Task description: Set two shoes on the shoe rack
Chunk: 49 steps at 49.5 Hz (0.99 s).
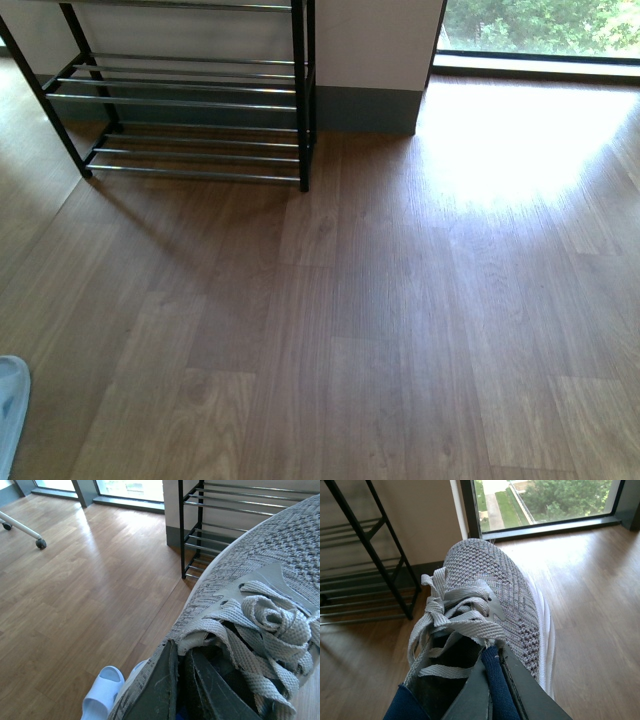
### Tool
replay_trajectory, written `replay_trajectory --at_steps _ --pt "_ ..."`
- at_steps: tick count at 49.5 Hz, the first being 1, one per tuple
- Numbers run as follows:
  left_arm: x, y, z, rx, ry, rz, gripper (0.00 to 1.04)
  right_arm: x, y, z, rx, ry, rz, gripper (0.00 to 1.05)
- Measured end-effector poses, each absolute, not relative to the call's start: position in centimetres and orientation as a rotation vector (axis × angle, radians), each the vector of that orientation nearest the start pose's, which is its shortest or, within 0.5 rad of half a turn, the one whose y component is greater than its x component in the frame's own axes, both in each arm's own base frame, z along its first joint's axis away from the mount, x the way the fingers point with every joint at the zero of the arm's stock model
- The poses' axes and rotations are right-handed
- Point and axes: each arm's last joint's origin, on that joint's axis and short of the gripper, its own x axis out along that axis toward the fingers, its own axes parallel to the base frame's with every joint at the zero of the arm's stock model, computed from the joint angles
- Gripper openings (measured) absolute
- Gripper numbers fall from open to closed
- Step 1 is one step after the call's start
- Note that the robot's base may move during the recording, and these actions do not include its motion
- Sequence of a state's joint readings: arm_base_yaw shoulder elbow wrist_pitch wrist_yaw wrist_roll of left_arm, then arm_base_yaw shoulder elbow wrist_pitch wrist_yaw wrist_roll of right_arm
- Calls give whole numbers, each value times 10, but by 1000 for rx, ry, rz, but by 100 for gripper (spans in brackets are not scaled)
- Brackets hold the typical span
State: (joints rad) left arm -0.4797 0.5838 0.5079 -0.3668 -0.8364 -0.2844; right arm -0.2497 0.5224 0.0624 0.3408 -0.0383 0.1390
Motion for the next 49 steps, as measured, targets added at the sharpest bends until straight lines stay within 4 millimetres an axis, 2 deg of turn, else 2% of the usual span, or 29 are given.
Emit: replay_trajectory --at_steps 49 --pt "123 -39 253 -6 296 402 2 130 -32 169 156 104 -212 1"
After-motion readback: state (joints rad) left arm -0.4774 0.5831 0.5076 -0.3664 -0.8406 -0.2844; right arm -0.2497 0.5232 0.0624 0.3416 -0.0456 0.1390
